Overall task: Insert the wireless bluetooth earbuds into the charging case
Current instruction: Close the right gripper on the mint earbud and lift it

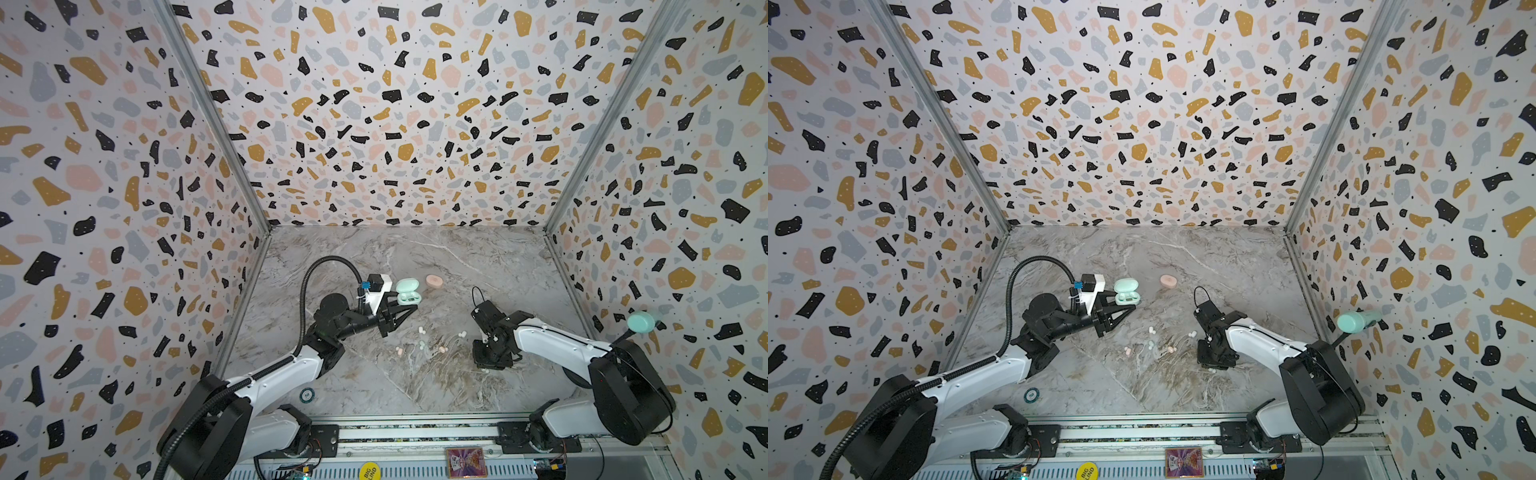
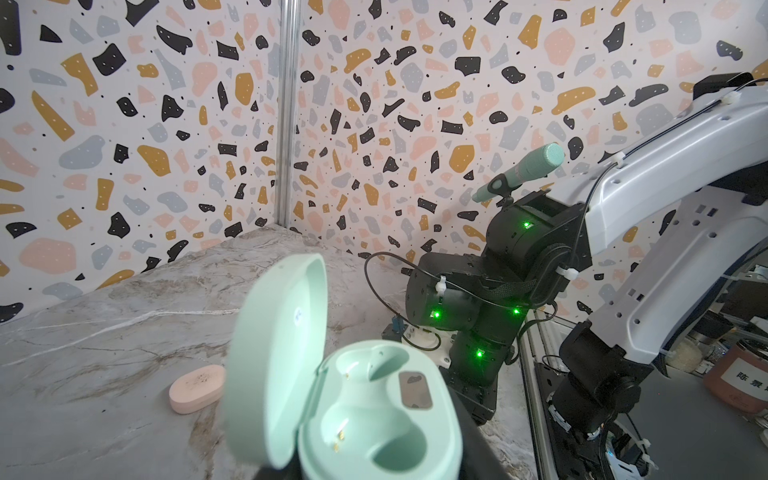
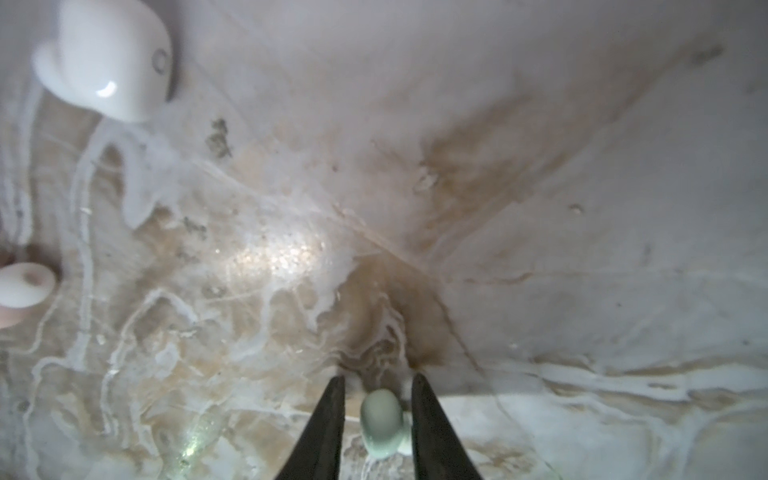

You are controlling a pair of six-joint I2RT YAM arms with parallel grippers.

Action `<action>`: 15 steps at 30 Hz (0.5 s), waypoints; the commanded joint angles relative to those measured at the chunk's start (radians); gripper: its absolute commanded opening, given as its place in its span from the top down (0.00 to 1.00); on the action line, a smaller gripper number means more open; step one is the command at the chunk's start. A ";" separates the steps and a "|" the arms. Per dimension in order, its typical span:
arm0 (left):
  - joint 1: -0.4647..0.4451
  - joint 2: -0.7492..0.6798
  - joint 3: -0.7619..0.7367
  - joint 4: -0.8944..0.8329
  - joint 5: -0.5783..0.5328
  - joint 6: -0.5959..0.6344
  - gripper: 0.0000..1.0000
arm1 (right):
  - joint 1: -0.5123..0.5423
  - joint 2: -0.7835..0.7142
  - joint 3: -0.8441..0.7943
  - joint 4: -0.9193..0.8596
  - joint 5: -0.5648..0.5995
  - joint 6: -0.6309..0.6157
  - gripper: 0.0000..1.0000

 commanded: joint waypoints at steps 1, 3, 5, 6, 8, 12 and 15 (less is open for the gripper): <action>0.003 0.000 0.011 0.043 0.019 0.004 0.78 | 0.005 0.012 0.022 -0.039 0.000 -0.009 0.72; 0.003 0.000 0.012 0.043 0.021 0.002 0.78 | 0.007 0.015 0.019 -0.036 -0.002 -0.008 0.73; 0.003 0.000 0.010 0.043 0.021 0.002 0.78 | 0.012 0.019 0.016 -0.034 -0.004 -0.008 0.74; 0.004 0.000 0.011 0.042 0.021 0.002 0.78 | 0.014 0.021 0.014 -0.036 -0.004 -0.008 0.74; 0.002 0.000 0.011 0.040 0.021 0.001 0.78 | 0.016 0.022 0.014 -0.035 -0.005 -0.005 0.75; 0.003 0.000 0.012 0.041 0.021 0.001 0.78 | 0.021 0.024 0.014 -0.044 -0.007 -0.003 0.75; 0.003 0.000 0.012 0.040 0.022 0.002 0.78 | 0.023 0.023 0.014 -0.052 -0.006 -0.002 0.74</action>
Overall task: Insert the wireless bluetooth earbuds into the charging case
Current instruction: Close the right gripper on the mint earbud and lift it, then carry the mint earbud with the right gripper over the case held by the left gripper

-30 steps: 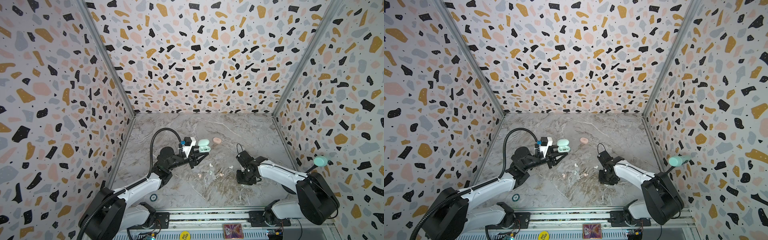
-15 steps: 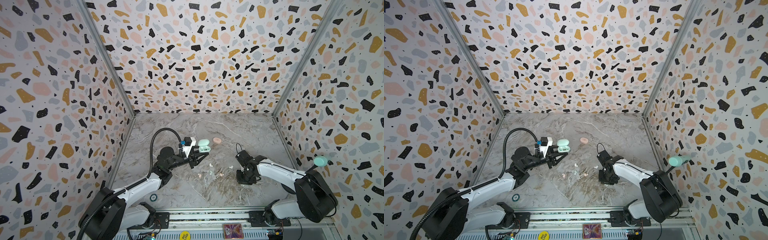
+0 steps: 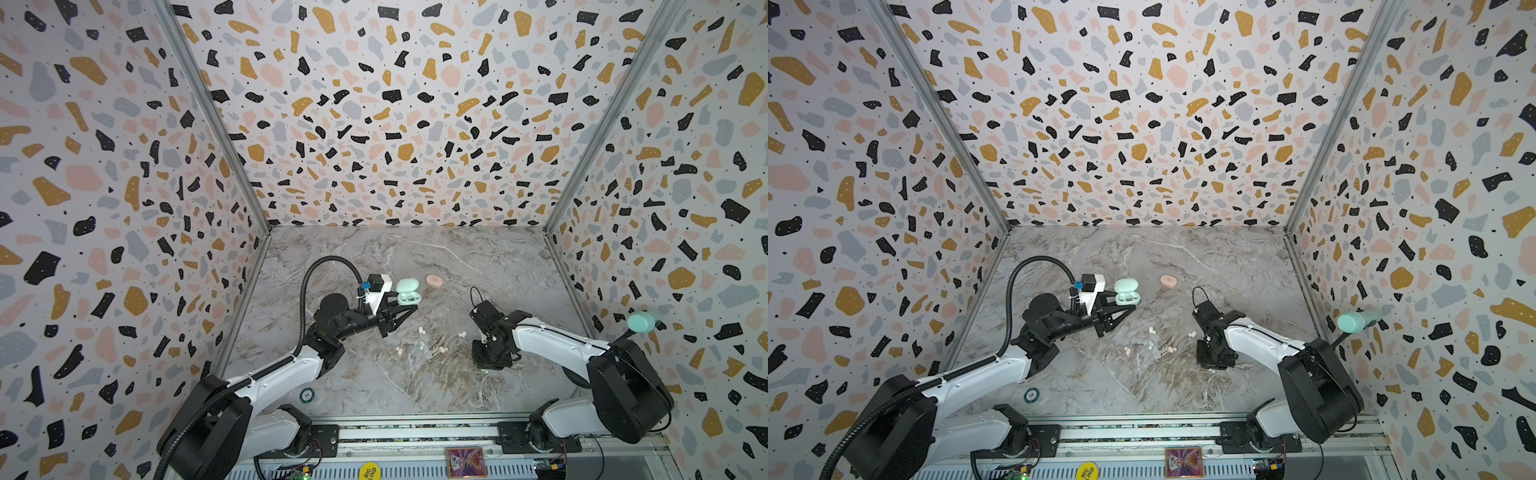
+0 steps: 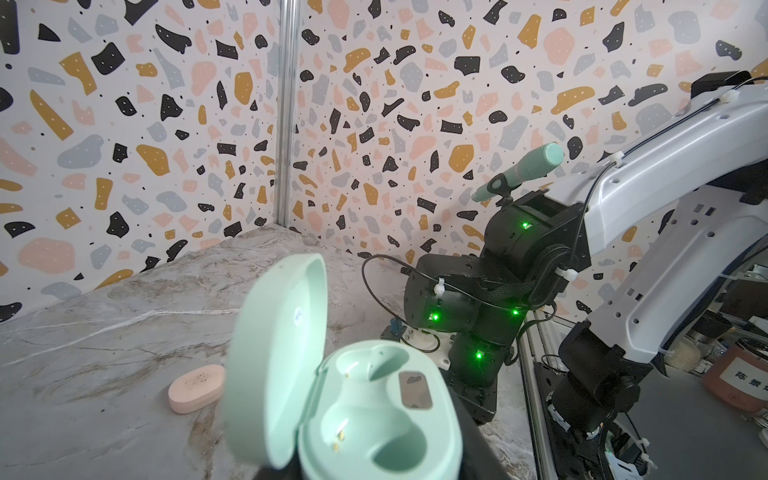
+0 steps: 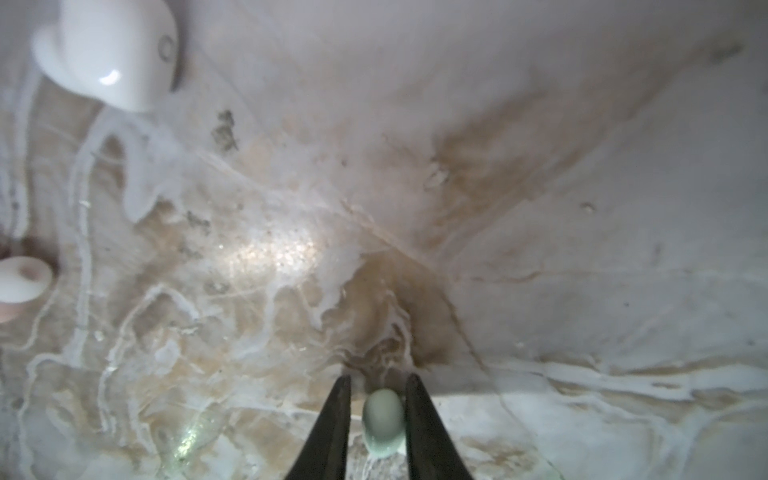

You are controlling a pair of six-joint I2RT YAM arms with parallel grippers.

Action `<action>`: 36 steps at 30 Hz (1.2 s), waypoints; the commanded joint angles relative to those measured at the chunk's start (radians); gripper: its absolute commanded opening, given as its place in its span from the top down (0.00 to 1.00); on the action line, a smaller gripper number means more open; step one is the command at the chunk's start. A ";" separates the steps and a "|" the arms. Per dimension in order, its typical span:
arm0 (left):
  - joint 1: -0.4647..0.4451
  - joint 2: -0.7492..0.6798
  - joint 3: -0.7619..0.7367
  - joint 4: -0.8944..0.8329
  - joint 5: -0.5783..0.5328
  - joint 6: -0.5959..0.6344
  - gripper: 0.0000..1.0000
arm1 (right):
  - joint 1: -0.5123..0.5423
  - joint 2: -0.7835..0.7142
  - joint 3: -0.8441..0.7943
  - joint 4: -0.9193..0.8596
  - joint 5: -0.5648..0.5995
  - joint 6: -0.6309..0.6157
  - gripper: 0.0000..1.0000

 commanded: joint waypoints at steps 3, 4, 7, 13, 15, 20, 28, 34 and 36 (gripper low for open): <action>0.003 0.000 0.012 0.042 0.021 0.001 0.78 | 0.008 0.014 0.007 -0.049 -0.007 0.001 0.74; 0.002 0.000 0.012 0.042 0.021 0.001 0.78 | 0.008 0.015 0.007 -0.049 -0.007 0.000 0.74; 0.002 -0.001 0.012 0.042 0.023 0.001 0.78 | 0.010 0.024 0.007 -0.048 -0.006 -0.002 0.75; 0.003 -0.003 0.012 0.042 0.023 0.002 0.78 | 0.014 0.027 0.010 -0.040 -0.003 0.004 0.82; 0.002 -0.001 0.012 0.040 0.023 0.002 0.78 | 0.017 0.022 0.015 -0.038 -0.002 0.007 0.84; 0.002 -0.001 0.012 0.040 0.023 0.002 0.78 | 0.020 -0.007 0.040 -0.037 -0.012 0.013 0.85; -0.005 0.020 0.012 0.073 0.031 -0.021 0.78 | 0.020 -0.086 0.136 -0.040 -0.032 0.015 0.86; -0.015 0.051 0.026 0.130 0.054 -0.064 0.77 | 0.015 -0.167 0.248 -0.004 -0.080 -0.024 0.86; -0.018 0.058 0.037 0.134 0.059 -0.062 0.77 | 0.012 -0.184 0.292 0.020 -0.117 -0.048 0.85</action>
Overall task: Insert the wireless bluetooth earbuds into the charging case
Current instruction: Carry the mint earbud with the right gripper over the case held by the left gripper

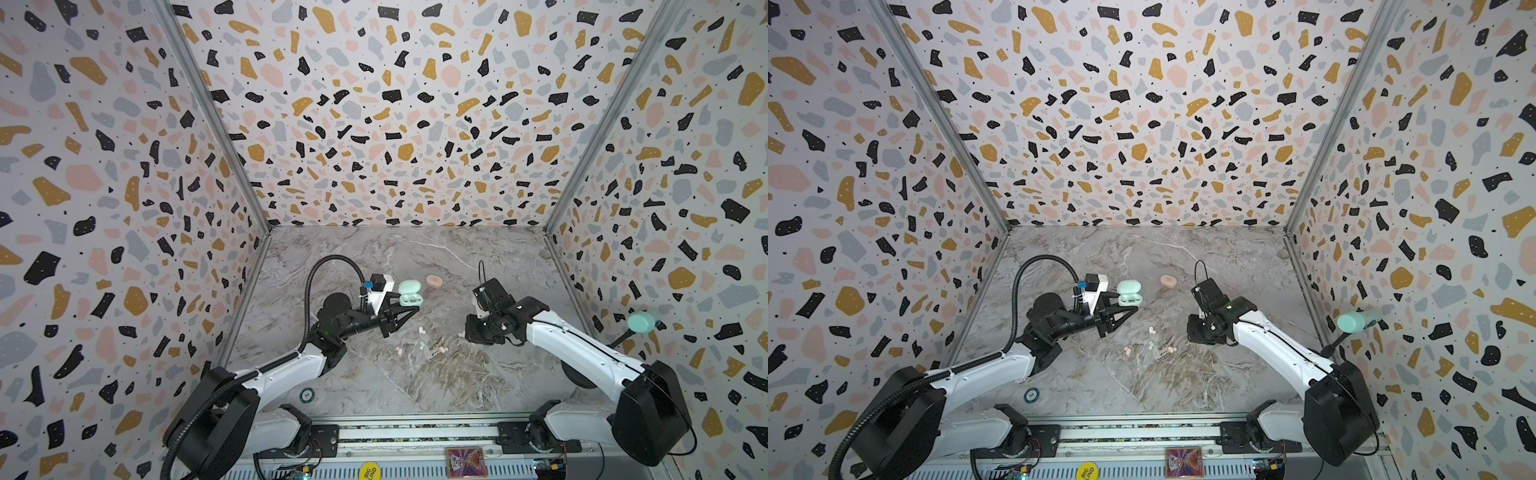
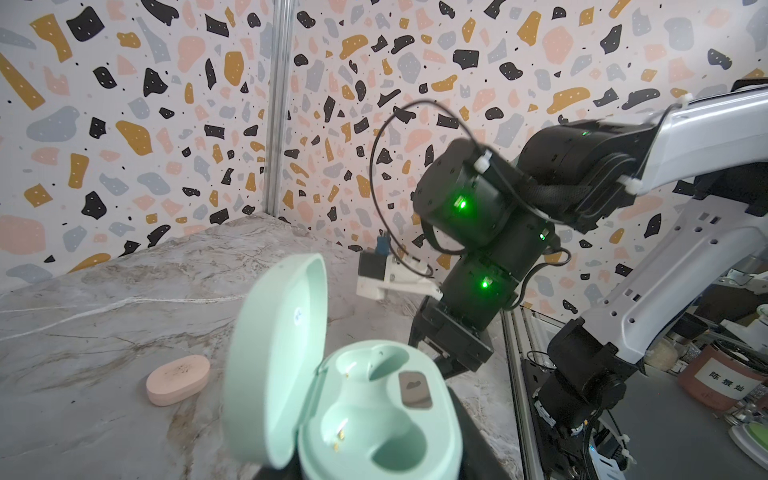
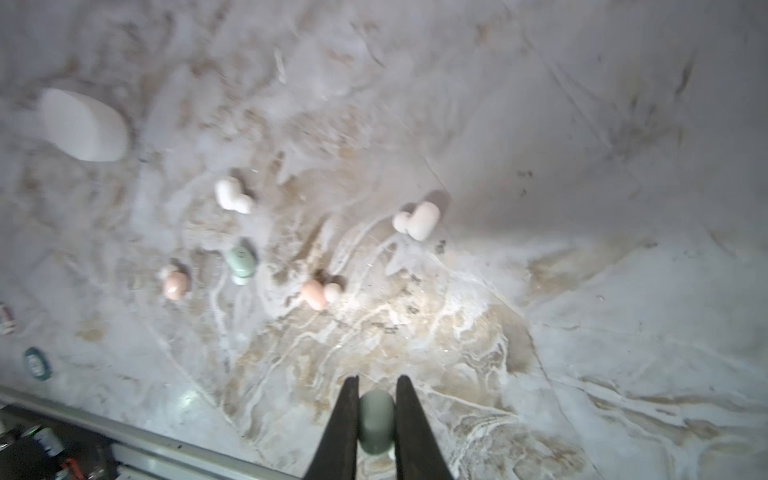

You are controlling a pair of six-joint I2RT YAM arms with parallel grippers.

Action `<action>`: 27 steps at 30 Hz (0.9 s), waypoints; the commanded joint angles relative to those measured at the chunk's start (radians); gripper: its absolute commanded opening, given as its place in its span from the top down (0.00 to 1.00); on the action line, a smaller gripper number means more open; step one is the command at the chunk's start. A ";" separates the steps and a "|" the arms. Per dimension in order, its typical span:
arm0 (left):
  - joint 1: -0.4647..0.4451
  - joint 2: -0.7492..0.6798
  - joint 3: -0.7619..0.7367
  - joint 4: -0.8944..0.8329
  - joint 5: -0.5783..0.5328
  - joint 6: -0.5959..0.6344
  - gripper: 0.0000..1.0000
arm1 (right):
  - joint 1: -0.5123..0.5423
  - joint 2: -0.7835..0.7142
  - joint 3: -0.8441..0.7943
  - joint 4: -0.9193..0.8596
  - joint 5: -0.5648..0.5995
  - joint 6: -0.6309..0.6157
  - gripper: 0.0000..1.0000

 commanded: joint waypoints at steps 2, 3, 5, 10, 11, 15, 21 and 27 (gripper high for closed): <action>-0.011 0.014 0.048 0.098 0.041 -0.017 0.77 | -0.009 -0.049 0.116 0.040 -0.093 -0.061 0.85; -0.013 0.020 0.056 0.102 0.047 -0.018 0.77 | -0.012 -0.049 0.141 0.048 -0.118 -0.076 0.85; -0.018 0.034 0.072 0.116 0.055 -0.025 0.77 | -0.015 -0.053 0.197 0.065 -0.164 -0.106 0.85; -0.028 0.070 0.110 0.147 0.085 -0.038 0.77 | -0.030 -0.070 0.294 0.104 -0.326 -0.184 0.85; -0.031 0.077 0.119 0.156 0.093 -0.043 0.77 | -0.037 -0.075 0.305 0.107 -0.363 -0.198 0.85; -0.044 0.094 0.139 0.173 0.109 -0.045 0.77 | -0.051 -0.105 0.312 0.131 -0.495 -0.230 0.85; -0.070 0.112 0.151 0.181 0.123 -0.024 0.77 | -0.062 -0.167 0.283 0.185 -0.642 -0.245 0.84; -0.084 0.128 0.177 0.166 0.146 -0.006 0.76 | -0.061 -0.188 0.254 0.238 -0.739 -0.237 0.84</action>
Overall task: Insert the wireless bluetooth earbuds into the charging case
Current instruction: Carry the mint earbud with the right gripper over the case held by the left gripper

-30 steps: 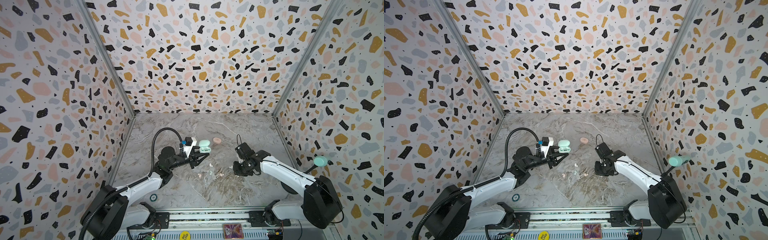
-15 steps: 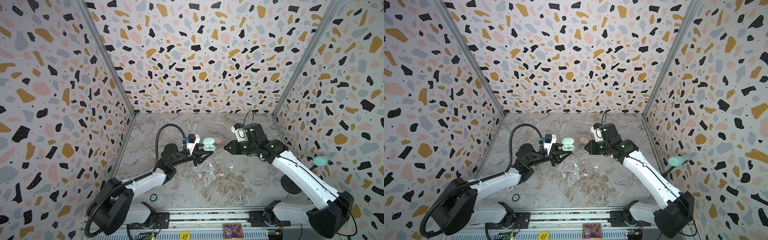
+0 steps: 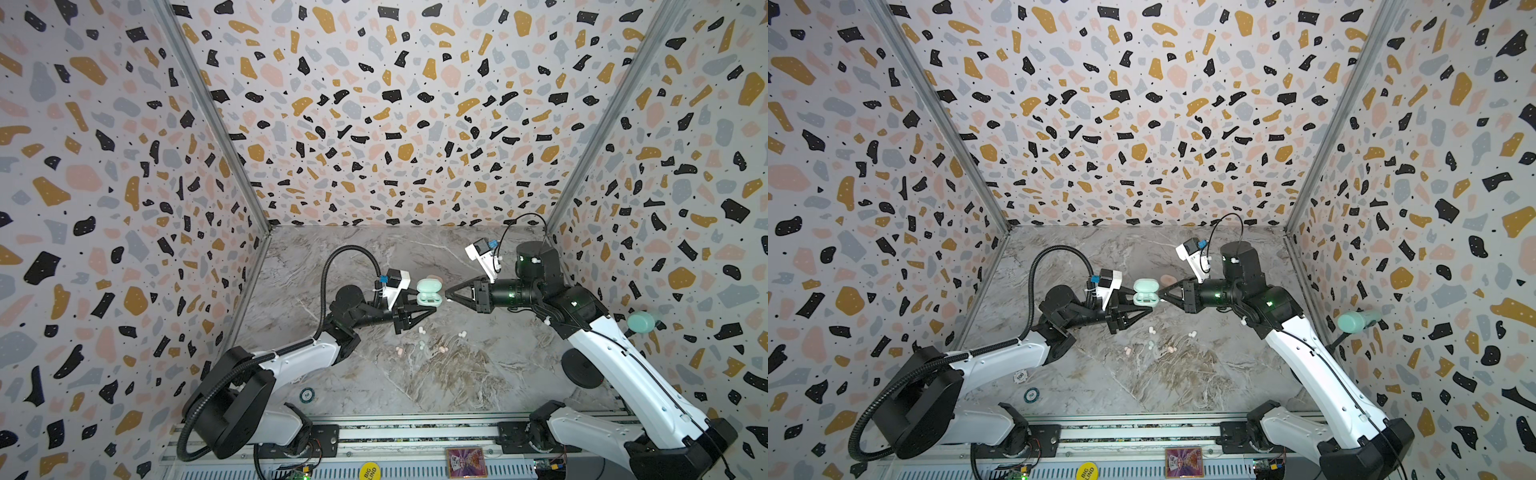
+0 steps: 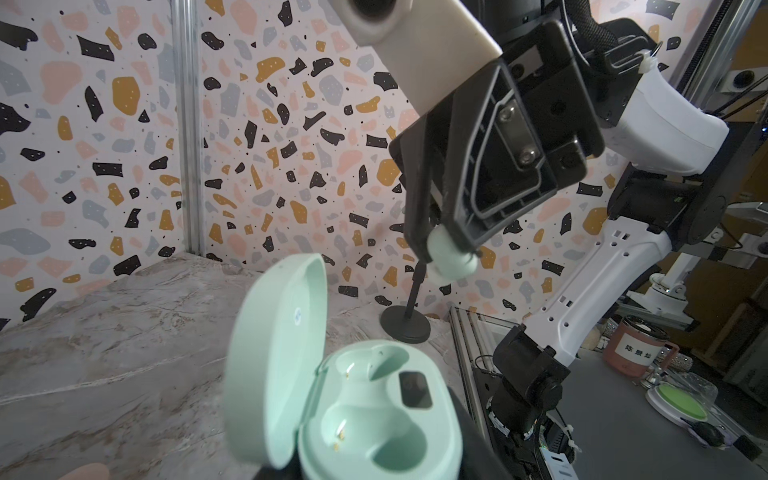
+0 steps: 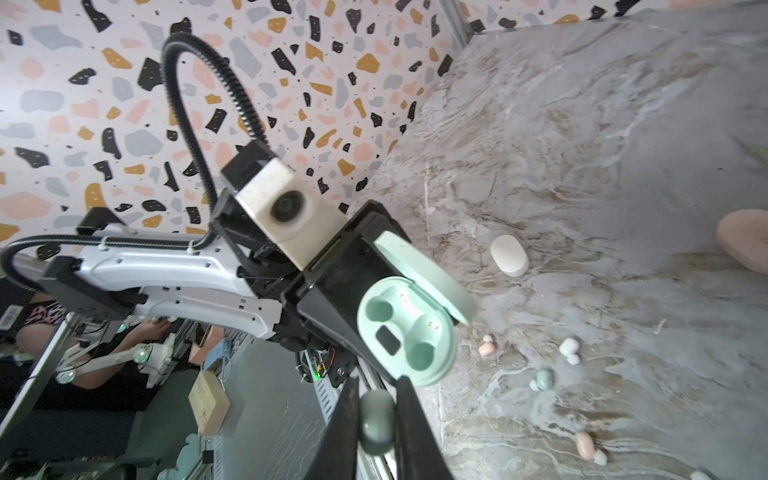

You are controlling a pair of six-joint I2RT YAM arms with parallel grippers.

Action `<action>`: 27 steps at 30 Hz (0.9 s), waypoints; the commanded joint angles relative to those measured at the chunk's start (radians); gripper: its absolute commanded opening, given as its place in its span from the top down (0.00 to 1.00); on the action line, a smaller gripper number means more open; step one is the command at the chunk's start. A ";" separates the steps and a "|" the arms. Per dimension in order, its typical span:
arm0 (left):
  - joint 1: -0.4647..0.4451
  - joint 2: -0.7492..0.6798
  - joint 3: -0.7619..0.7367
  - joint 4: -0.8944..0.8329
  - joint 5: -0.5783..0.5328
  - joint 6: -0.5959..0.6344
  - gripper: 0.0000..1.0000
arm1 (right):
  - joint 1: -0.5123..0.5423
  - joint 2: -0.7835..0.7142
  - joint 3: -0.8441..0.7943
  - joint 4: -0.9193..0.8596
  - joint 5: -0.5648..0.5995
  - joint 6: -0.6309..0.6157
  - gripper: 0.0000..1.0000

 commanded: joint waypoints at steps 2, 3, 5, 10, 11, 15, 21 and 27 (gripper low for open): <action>-0.014 -0.002 0.047 0.057 0.036 0.021 0.76 | -0.001 -0.014 -0.025 0.062 -0.109 -0.004 0.84; -0.017 -0.004 0.050 0.058 0.037 0.023 0.76 | 0.001 -0.012 -0.026 0.068 -0.113 -0.001 0.84; -0.023 -0.008 0.053 0.049 0.039 0.029 0.76 | 0.002 -0.007 -0.029 0.072 -0.116 -0.002 0.84; -0.030 -0.022 0.054 0.010 0.043 0.059 0.76 | 0.006 0.006 -0.026 0.088 -0.120 0.008 0.84; -0.031 -0.025 0.053 0.006 0.043 0.064 0.76 | 0.007 0.008 -0.026 0.090 -0.119 0.010 0.84; -0.033 -0.037 0.052 -0.012 0.044 0.077 0.76 | 0.017 0.022 -0.026 0.088 -0.120 0.009 0.84; -0.034 -0.046 0.046 -0.013 0.046 0.083 0.76 | 0.033 0.035 -0.032 0.073 -0.093 -0.005 0.84; -0.036 -0.055 0.043 -0.013 0.054 0.084 0.76 | 0.034 0.041 -0.036 0.076 -0.077 -0.002 0.84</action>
